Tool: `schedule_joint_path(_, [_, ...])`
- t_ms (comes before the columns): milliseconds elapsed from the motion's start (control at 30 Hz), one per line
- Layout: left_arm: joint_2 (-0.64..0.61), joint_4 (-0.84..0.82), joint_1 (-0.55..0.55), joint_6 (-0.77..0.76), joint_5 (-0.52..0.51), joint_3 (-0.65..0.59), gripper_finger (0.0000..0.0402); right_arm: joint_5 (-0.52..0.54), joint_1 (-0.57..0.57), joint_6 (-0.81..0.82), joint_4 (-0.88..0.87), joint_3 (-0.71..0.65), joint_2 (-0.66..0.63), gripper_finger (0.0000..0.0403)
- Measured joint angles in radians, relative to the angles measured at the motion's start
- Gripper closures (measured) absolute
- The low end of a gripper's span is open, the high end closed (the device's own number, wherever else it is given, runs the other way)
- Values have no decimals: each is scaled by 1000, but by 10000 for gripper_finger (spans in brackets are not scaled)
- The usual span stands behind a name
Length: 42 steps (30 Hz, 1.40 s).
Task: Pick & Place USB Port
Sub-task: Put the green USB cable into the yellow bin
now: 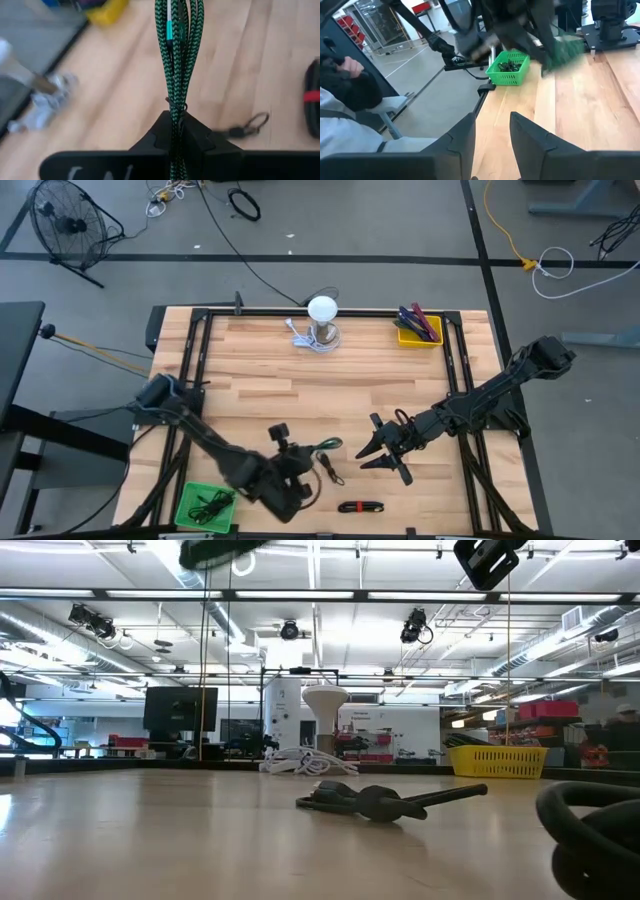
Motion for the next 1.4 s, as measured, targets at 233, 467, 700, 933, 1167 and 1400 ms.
schedule_joint_path(233, [-64,201,-32,134,-101,-99,382,0,0,3,9,0,0,282])
schedule_joint_path(467, [-83,517,29,367,39,-209,382,0,0,3,13,0,0,282])
schedule_joint_path(700, [-83,753,100,510,245,-275,383,0,0,2,14,0,0,282])
schedule_joint_path(933, [-84,841,120,572,286,-275,383,1,0,0,13,0,0,282])
schedule_joint_path(1167, [-119,936,145,634,356,-273,383,8,0,0,15,0,0,282])
schedule_joint_path(1400, [-122,958,188,643,454,-274,383,195,18,-83,31,0,0,282])
